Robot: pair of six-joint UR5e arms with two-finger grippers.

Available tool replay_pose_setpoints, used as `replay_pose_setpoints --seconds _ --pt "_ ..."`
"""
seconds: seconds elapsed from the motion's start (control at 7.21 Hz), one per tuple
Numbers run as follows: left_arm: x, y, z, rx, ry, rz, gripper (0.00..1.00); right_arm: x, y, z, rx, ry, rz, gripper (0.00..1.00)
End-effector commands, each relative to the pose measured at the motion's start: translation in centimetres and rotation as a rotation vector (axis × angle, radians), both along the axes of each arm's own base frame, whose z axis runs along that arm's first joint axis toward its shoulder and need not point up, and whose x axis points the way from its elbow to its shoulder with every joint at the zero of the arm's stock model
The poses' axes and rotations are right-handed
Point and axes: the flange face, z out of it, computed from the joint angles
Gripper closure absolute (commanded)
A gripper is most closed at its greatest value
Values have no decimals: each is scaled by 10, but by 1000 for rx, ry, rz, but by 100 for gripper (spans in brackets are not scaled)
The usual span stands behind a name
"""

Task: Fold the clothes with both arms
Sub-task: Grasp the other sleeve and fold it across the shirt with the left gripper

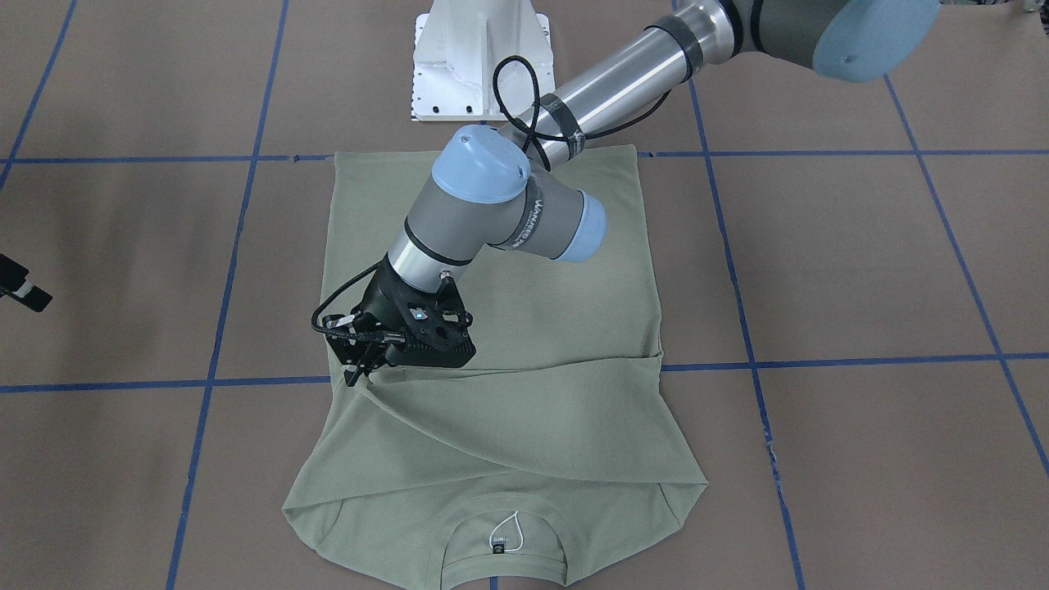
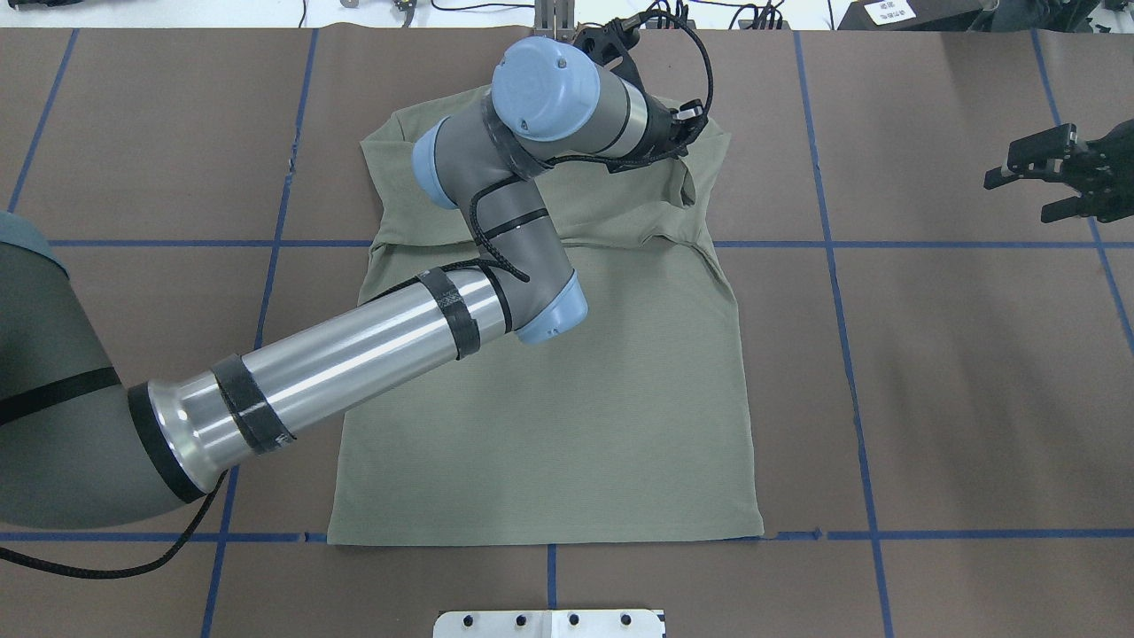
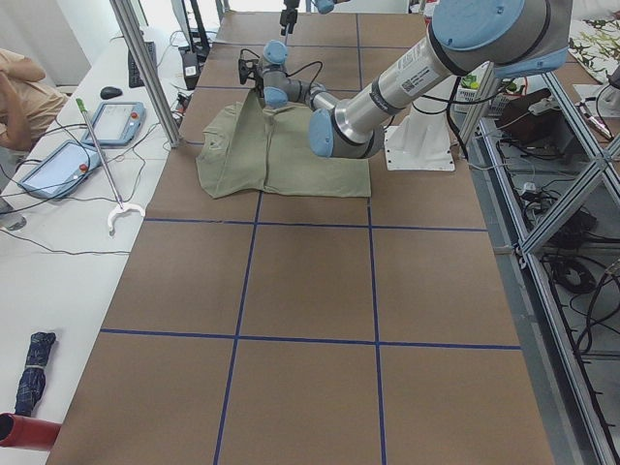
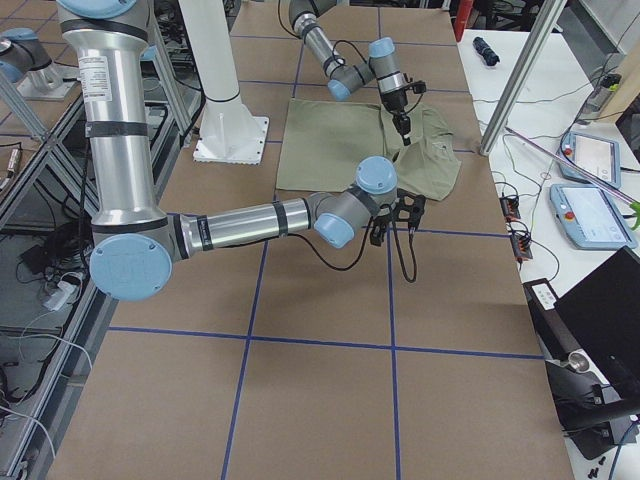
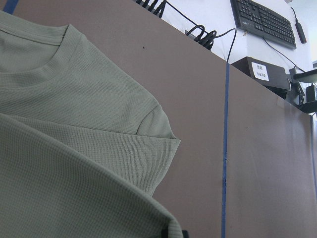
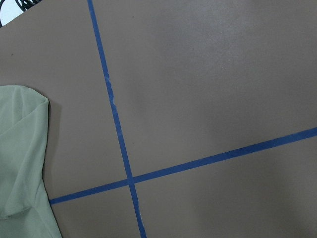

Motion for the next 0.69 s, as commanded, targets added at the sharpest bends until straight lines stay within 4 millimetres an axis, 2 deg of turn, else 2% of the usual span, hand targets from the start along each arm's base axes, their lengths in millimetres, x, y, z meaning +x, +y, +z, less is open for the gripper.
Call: replay_pose_setpoints --seconds 0.0,0.28,0.42,0.56 --pt "2 13 -21 -62 80 -19 14 -3 -3 -4 -4 -3 5 0" --pt "-31 37 -13 -55 146 -10 14 -5 -2 -14 5 -14 5 0" --pt "-64 60 19 -49 155 -7 14 -35 11 -32 -10 -38 -29 0" --pt "-94 86 36 -50 159 34 15 -67 25 -56 -31 -54 -31 0"
